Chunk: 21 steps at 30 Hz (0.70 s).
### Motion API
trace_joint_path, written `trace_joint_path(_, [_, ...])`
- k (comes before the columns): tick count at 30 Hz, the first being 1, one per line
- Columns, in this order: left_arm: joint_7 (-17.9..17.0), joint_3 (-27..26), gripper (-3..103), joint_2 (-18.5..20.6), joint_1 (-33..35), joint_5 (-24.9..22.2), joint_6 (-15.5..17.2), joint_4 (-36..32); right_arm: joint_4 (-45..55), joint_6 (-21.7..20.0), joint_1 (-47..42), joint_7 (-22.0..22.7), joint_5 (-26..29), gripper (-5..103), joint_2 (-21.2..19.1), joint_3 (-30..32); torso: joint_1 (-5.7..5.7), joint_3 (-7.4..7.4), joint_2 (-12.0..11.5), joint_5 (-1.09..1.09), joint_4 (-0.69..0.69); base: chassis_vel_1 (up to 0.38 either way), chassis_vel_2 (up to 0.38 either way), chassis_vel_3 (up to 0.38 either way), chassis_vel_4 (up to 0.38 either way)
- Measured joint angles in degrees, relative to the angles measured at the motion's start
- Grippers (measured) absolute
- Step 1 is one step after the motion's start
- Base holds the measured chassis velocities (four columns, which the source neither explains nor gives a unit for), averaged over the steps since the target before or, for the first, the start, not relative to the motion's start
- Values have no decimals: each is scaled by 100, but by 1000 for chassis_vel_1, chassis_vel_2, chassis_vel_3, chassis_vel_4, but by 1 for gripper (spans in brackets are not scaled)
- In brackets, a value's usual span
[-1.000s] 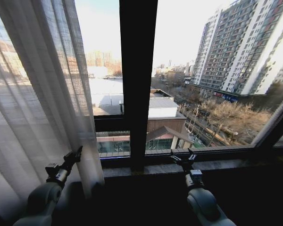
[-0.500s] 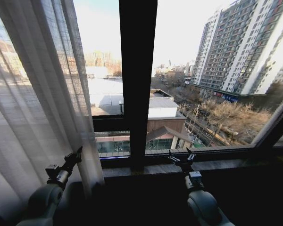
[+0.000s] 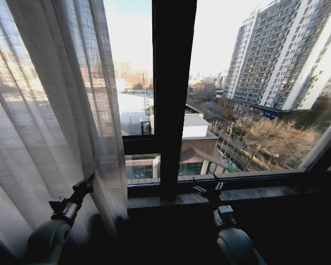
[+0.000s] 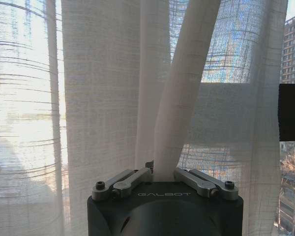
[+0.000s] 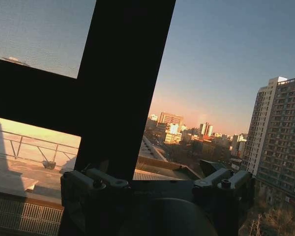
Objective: Open the curtains by pulling them apart, changing their state from closed to fully open.
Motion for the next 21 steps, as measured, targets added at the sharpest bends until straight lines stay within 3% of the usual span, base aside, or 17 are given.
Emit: trace_joint_path(21, [-23,-218,0,-247,468,42,-93,-510,183,46,-168,-39,25,100,-78,13,1,0,0,2,0,339,345,-345,-340])
